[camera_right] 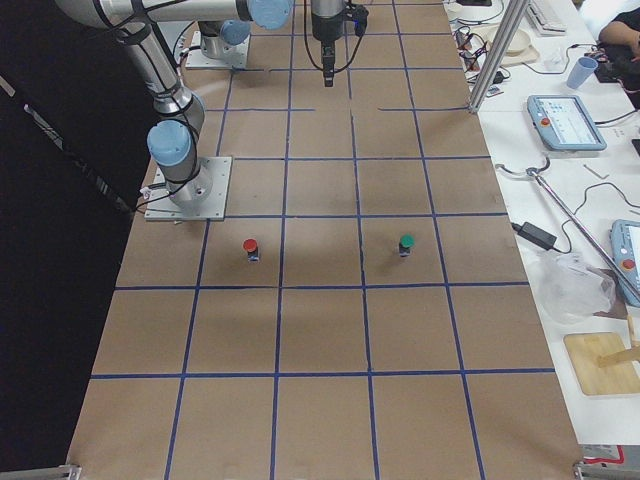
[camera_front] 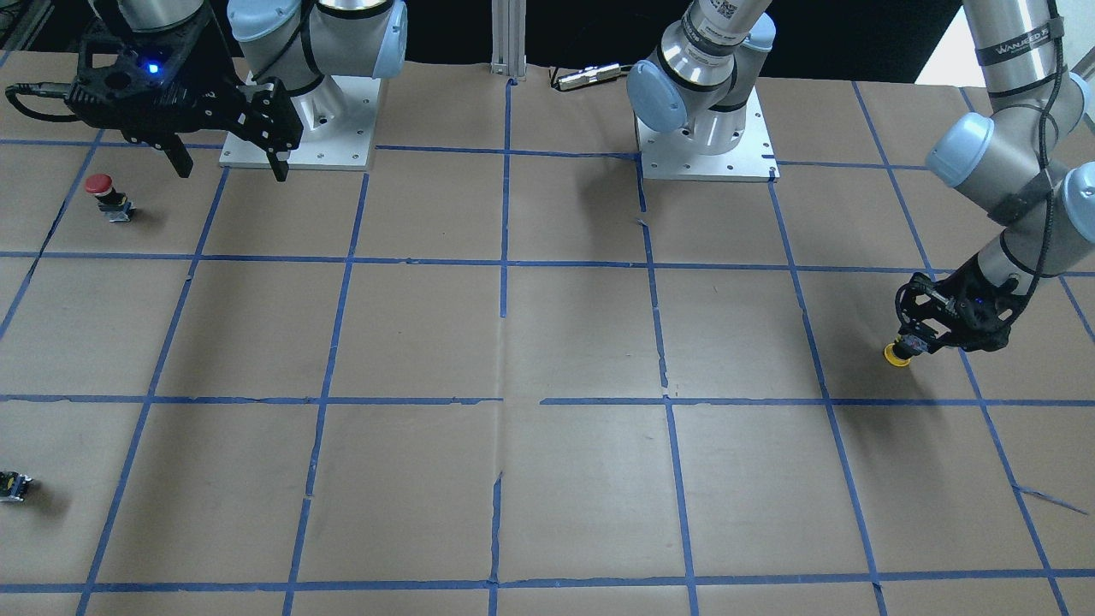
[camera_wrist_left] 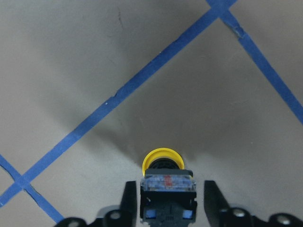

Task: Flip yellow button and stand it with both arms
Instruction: 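Lift the yellow button with the left gripper while the right gripper turns toward it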

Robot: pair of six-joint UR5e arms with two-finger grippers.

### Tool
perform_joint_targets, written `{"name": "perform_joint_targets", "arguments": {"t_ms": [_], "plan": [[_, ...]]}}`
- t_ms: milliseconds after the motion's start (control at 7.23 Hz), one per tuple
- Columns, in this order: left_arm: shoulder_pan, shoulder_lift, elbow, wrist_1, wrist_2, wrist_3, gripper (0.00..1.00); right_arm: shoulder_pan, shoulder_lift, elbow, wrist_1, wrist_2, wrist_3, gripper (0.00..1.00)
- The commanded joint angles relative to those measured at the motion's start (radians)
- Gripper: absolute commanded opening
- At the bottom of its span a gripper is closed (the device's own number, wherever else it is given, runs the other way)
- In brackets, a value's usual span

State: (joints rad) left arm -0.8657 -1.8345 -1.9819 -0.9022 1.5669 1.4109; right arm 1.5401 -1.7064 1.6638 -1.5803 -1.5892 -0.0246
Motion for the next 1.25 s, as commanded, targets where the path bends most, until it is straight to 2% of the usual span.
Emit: {"name": "perform_joint_targets", "arguments": {"t_ms": [0,138,415,553,830,969,1107], "plan": [[-0.004,0.023,0.008,-0.015,-0.001,-0.001,0.19,-0.002,-0.001,0.002,0.005,0.0,-0.001,1.0],[-0.022,0.062,0.009,-0.046,-0.033,-0.003,0.19,-0.005,-0.004,-0.004,0.005,0.012,-0.005,1.0],[-0.053,0.185,0.014,-0.269,-0.164,-0.021,0.18,-0.006,-0.018,-0.007,0.002,0.011,-0.017,1.0],[-0.065,0.214,0.017,-0.334,-0.236,-0.023,0.17,0.003,-0.024,0.0,-0.006,0.015,-0.017,1.0],[-0.088,0.259,0.075,-0.626,-0.397,-0.065,0.1,-0.015,-0.021,-0.013,0.046,0.044,0.008,1.0],[-0.136,0.268,0.08,-0.699,-0.532,-0.137,0.1,-0.085,-0.018,-0.038,0.106,0.096,0.097,1.0],[-0.235,0.279,0.083,-0.708,-0.621,-0.258,0.1,-0.169,-0.016,-0.071,0.196,0.245,0.191,1.0]]}}
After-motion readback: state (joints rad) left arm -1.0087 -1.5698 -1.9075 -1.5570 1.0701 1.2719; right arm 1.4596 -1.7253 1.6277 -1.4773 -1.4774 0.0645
